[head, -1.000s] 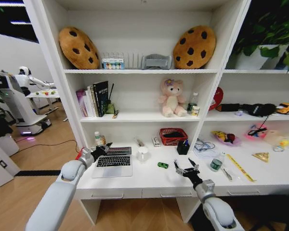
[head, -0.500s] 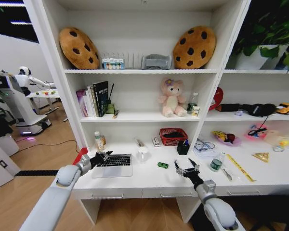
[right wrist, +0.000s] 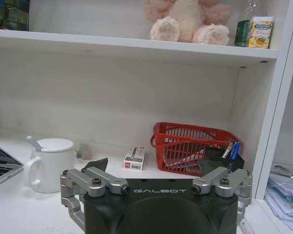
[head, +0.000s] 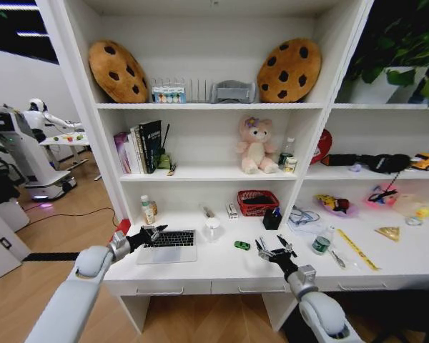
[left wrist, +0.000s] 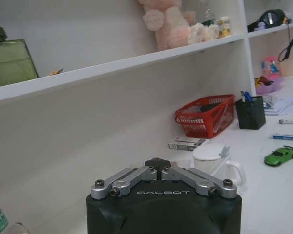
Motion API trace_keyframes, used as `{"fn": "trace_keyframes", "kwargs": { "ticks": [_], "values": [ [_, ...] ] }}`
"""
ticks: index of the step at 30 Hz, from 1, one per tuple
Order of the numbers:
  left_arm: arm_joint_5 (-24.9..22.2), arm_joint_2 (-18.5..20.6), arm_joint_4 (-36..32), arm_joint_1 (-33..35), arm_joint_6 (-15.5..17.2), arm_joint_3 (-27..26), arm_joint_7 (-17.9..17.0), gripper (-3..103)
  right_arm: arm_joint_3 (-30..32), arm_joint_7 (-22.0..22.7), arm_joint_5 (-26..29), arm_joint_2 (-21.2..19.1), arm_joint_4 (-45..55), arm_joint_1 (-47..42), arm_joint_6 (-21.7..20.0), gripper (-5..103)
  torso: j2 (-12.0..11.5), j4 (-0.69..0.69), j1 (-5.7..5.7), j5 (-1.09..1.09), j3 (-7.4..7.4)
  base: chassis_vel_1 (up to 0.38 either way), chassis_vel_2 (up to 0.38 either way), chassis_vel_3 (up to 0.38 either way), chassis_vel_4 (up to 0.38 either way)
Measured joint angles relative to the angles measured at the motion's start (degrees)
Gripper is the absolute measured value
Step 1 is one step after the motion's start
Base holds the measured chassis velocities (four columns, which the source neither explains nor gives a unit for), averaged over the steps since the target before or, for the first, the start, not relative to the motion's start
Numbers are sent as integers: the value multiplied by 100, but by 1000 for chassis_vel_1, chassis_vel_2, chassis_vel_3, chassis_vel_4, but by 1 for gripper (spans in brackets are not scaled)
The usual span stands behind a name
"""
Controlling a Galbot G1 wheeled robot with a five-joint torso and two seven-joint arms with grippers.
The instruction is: Organize the objects on the table.
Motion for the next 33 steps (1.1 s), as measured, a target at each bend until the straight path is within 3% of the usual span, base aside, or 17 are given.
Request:
{"fn": "trace_keyframes", "kwargs": {
  "ticks": [4,9,13,18,21,26,28,29,30,32,33],
  "values": [
    [110,-28,66,-24,41,116,-202,0,27,-1,169,1,20,-11,1,100,0,0,0,-1,0,0,0,0,0],
    [483,-43,143,32,-29,173,-77,0,64,0,261,-7,28,-31,-6,100,0,2,0,-2,0,0,0,0,0],
    [1106,21,186,88,-299,144,513,0,5,66,352,22,107,-94,-83,100,0,1,0,-1,0,0,0,0,0],
    [1369,98,202,185,-561,95,830,0,-52,91,384,69,103,-72,-124,100,0,2,0,-1,0,0,0,0,0],
    [1646,103,271,281,-1101,-51,1394,0,-127,94,357,85,29,-31,-128,100,0,2,0,-1,0,0,0,0,0],
    [1687,32,357,281,-1368,-116,1680,0,-165,95,349,93,-14,13,-131,100,0,2,0,-1,0,0,0,0,0],
    [1633,-9,373,259,-1342,-121,1595,0,-166,96,353,78,-19,31,-135,100,0,2,0,-1,0,0,0,0,0],
    [1357,-82,385,214,-1172,-115,1261,0,-162,97,368,48,-21,44,-138,100,0,2,0,-1,0,0,0,0,0],
    [1357,-82,385,214,-1172,-115,1261,0,-162,97,368,48,-21,44,-138,100,0,2,0,-1,0,0,0,0,0],
    [943,-204,361,141,-767,-95,563,0,-137,98,397,4,-22,47,-139,100,0,1,0,-1,0,0,0,0,0],
    [757,-296,329,103,-534,-90,43,0,-117,100,402,-9,-21,43,-139,100,0,1,0,0,0,0,0,0,0]
  ]
}}
